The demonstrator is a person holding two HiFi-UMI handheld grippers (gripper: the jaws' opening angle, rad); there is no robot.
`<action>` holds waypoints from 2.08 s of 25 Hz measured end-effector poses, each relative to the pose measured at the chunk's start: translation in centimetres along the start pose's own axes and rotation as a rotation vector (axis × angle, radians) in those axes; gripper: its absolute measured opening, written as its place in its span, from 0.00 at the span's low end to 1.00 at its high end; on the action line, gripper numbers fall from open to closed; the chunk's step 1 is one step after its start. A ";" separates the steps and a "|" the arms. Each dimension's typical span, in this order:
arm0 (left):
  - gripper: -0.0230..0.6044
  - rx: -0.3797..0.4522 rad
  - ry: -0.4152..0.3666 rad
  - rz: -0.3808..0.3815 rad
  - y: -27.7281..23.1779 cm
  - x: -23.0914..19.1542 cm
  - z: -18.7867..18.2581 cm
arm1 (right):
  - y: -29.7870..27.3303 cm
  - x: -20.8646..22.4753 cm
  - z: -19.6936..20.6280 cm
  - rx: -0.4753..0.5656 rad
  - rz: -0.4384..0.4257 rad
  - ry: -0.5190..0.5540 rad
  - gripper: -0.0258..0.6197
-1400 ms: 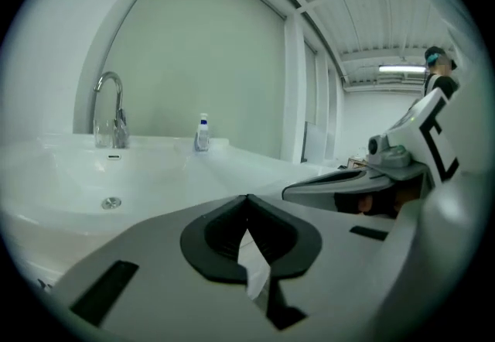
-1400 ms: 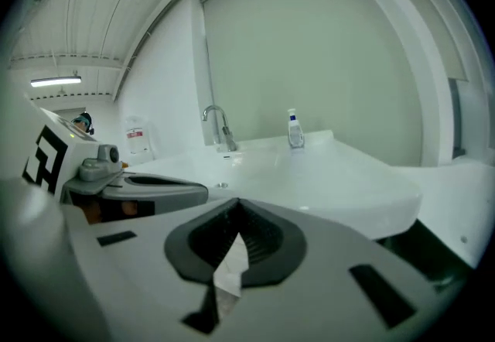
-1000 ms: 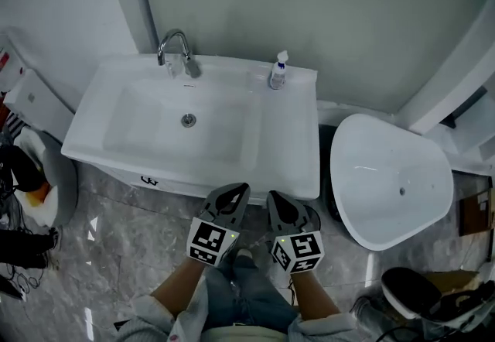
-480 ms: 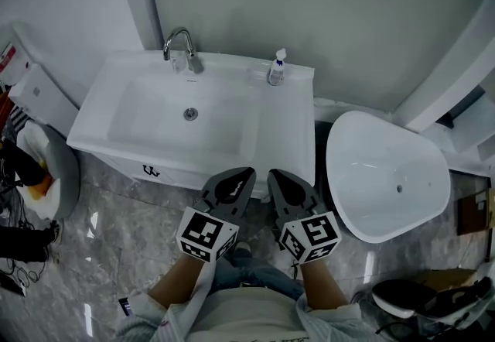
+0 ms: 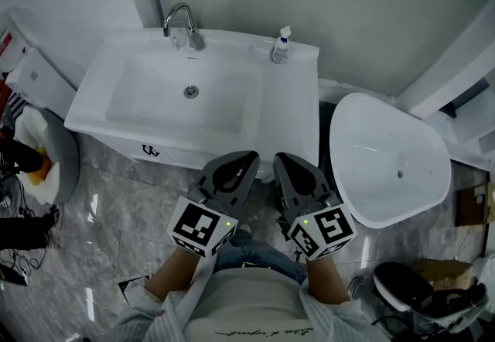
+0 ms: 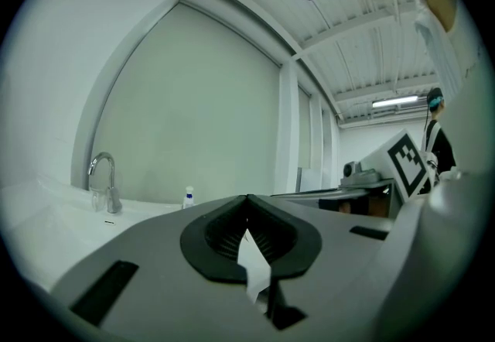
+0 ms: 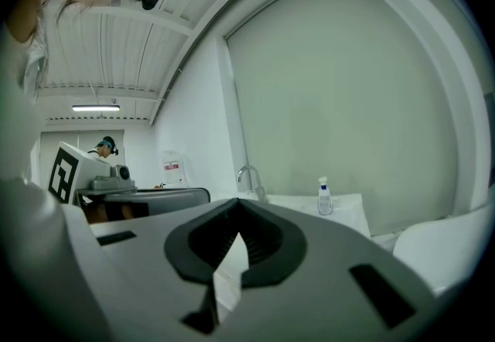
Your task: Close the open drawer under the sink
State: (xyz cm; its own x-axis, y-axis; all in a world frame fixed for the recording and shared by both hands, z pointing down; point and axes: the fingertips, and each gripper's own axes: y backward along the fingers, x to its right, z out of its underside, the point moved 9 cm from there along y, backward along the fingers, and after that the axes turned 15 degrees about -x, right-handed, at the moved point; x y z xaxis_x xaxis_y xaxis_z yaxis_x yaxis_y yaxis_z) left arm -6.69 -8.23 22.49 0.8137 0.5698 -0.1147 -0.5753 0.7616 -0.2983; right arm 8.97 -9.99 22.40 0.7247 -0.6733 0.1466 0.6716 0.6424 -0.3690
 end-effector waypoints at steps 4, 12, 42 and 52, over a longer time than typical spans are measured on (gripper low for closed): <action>0.06 -0.006 0.007 0.005 0.2 -0.2 0.4 | 0.1 -0.1 0.3 0.004 0.004 -0.009 0.05; 0.06 -0.004 0.029 -0.001 0.8 -1.4 0.3 | -0.1 -0.3 0.4 -0.007 0.009 -0.025 0.05; 0.06 0.003 -0.012 0.022 1.3 -2.3 0.4 | -1.5 -2.0 1.0 -0.056 -0.026 -0.036 0.05; 0.06 -0.012 -0.040 0.112 0.5 -2.3 1.1 | -0.4 -1.4 0.7 -0.046 -0.008 -0.031 0.05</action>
